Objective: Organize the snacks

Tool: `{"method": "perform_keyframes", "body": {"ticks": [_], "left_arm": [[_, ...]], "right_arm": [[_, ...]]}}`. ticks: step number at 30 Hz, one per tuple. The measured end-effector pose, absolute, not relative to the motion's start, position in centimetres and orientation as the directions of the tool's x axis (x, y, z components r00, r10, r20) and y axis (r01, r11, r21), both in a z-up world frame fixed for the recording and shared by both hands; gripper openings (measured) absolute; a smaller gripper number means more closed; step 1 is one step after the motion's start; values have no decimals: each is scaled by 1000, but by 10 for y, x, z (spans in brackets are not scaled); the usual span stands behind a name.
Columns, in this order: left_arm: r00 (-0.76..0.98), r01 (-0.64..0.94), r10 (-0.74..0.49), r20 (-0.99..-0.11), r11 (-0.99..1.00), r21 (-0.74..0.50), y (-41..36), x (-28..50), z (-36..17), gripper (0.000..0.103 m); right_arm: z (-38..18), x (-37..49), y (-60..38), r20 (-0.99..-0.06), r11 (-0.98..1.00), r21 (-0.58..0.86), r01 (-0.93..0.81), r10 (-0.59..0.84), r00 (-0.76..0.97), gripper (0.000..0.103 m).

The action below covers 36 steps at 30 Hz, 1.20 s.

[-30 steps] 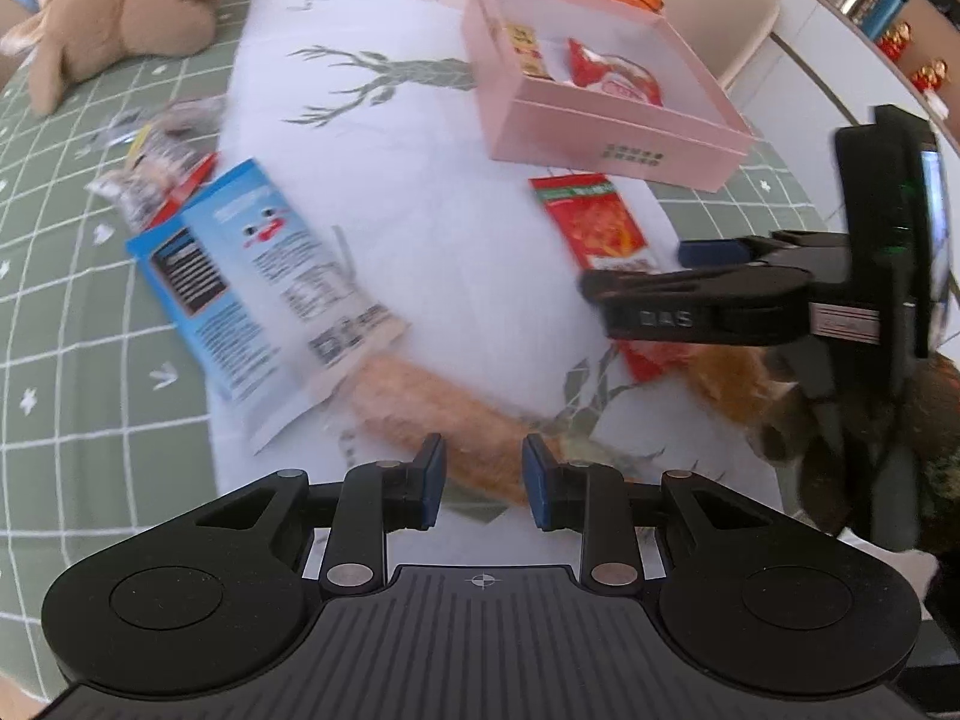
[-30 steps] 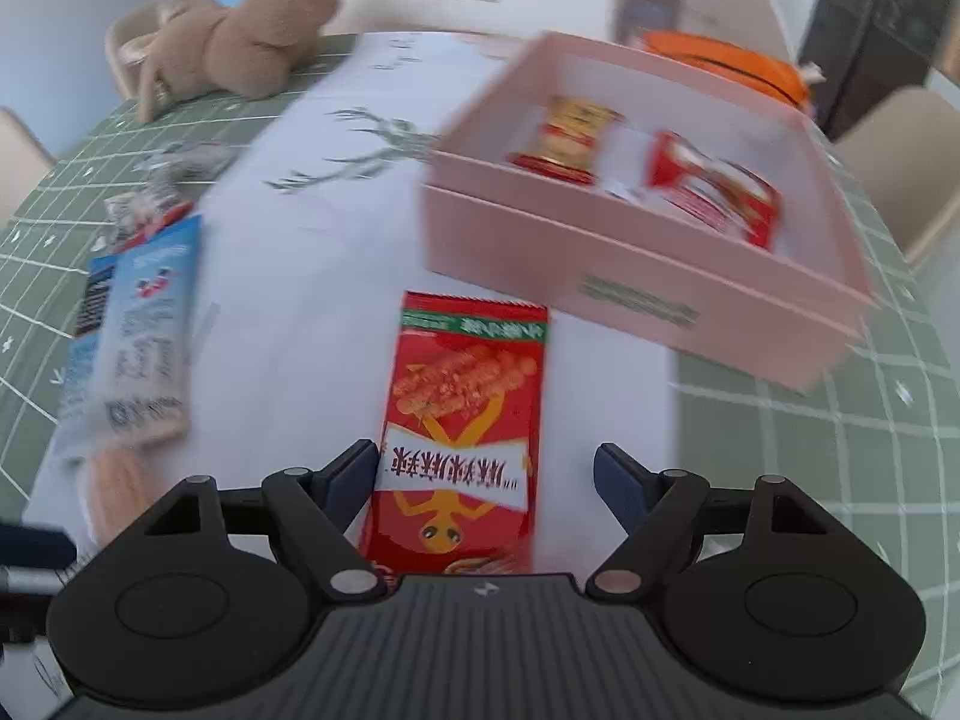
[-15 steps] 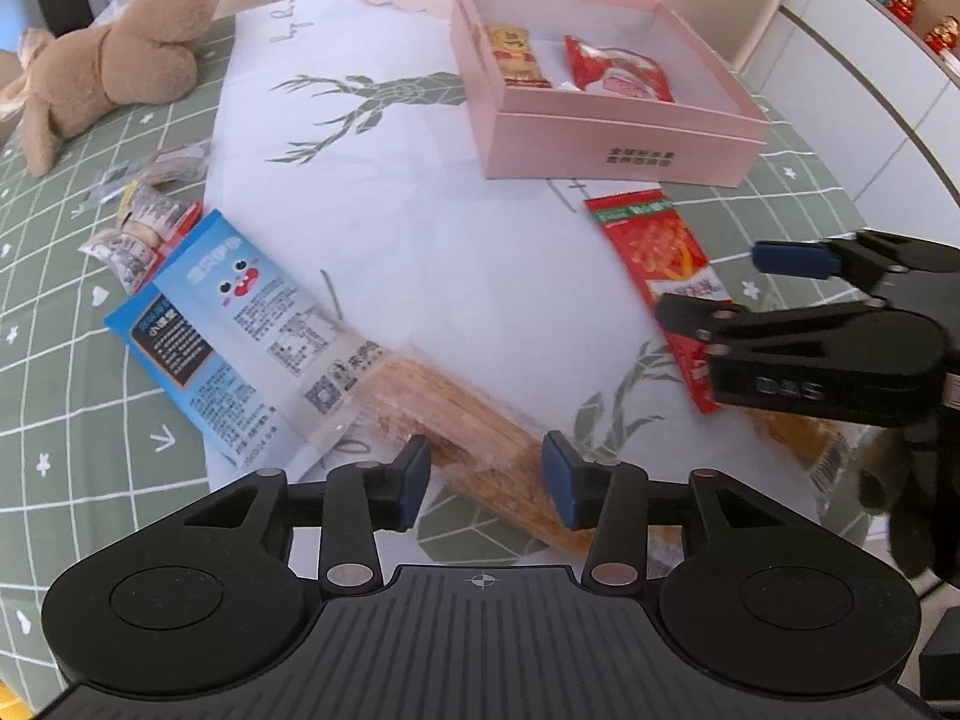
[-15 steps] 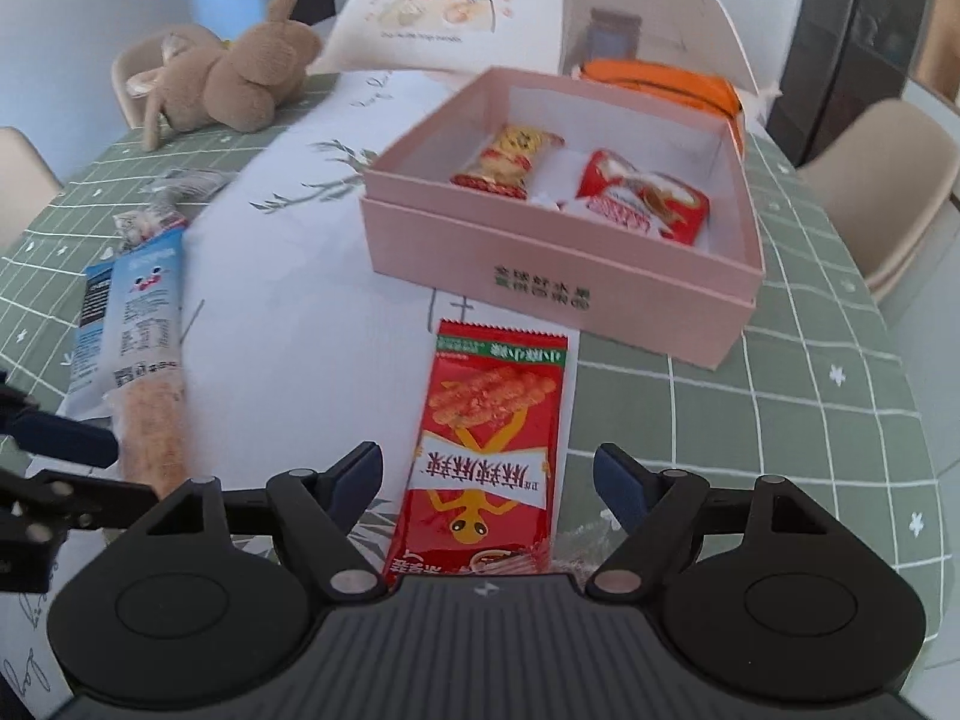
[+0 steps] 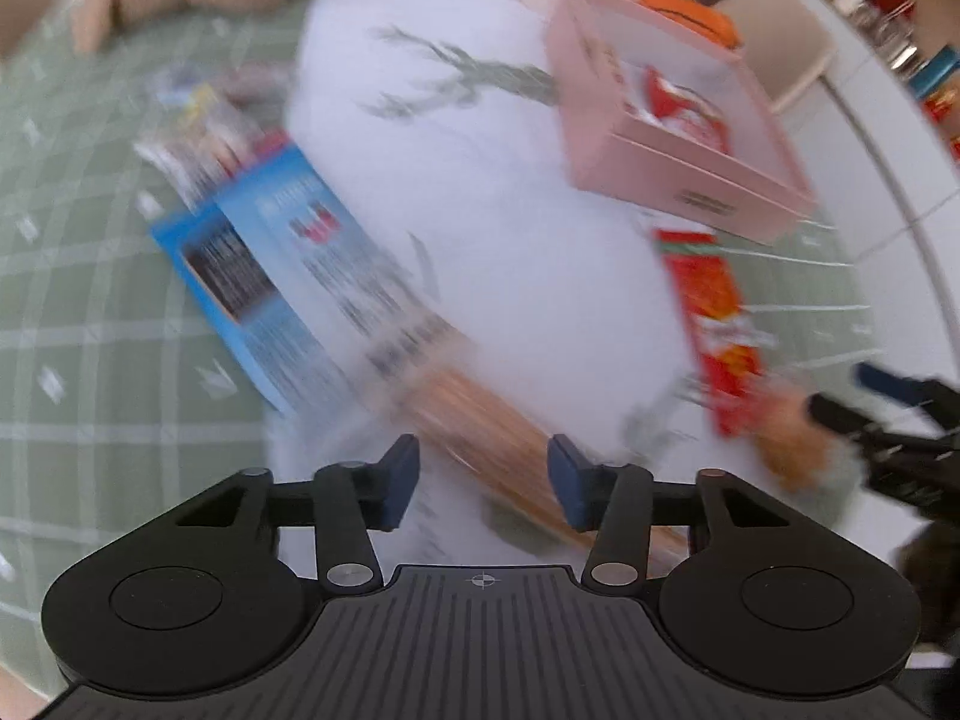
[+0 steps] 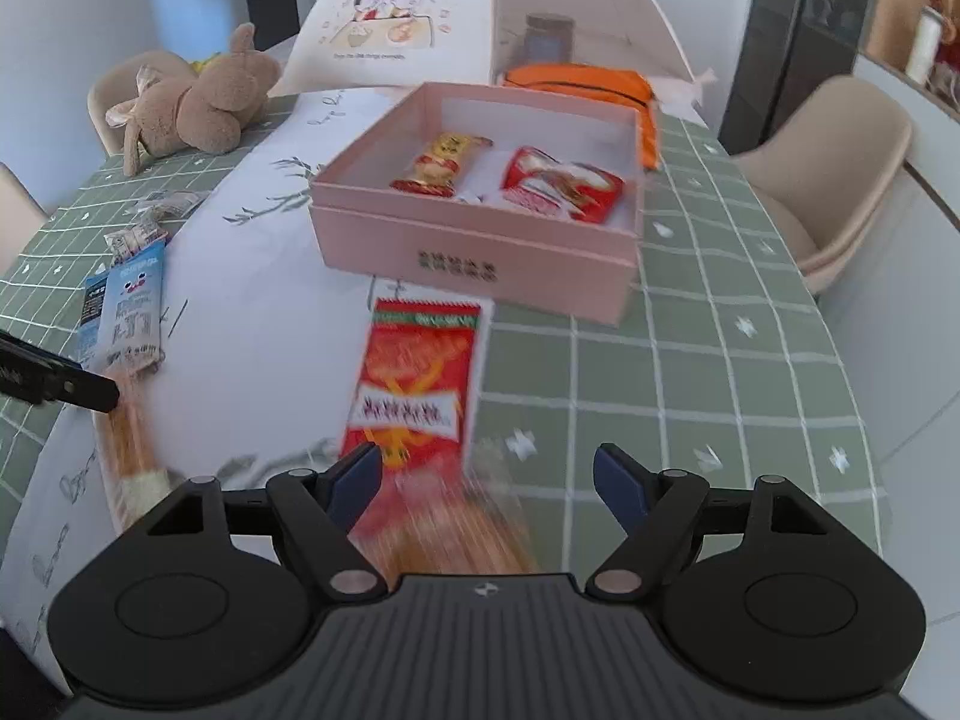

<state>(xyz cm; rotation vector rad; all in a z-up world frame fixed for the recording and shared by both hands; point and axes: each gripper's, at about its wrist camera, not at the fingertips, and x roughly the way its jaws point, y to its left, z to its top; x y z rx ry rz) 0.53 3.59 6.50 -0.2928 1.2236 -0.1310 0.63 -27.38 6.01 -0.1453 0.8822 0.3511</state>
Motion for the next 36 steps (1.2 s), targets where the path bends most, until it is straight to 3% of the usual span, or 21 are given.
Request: {"method": "perform_keyframes", "body": {"ticks": [3,5,11,13,17,20,26,36], "left_arm": [[305,-35,-280,-910,952,-304,24,6,57,51],[302,-24,-282,-911,953,-302,13,11,50,57],[341,94,-276,-898,961,-260,-15,28,45,51],[361,146,-261,-895,964,-223,-17,32,45,50],[450,209,-162,-878,975,-73,-3,37,47,52],[474,144,-103,-874,989,-38,17,41,47,50],[434,58,-160,-887,987,-150,32,30,50,48],[429,113,-167,-888,985,-131,9,23,40,51]], "right_arm": [[61,-6,-288,-792,926,62,-373,273,547,78],[58,-11,-294,-802,930,90,-357,280,528,78],[34,-12,-283,-823,948,176,-265,289,489,78],[28,-10,-265,-828,940,190,-284,308,468,69],[28,-6,-227,-815,900,222,-376,383,435,66],[29,-4,-198,-809,880,194,-434,393,436,66],[38,-4,-186,-786,883,93,-460,349,510,68],[49,2,-227,-741,933,4,-359,244,626,76]]}}
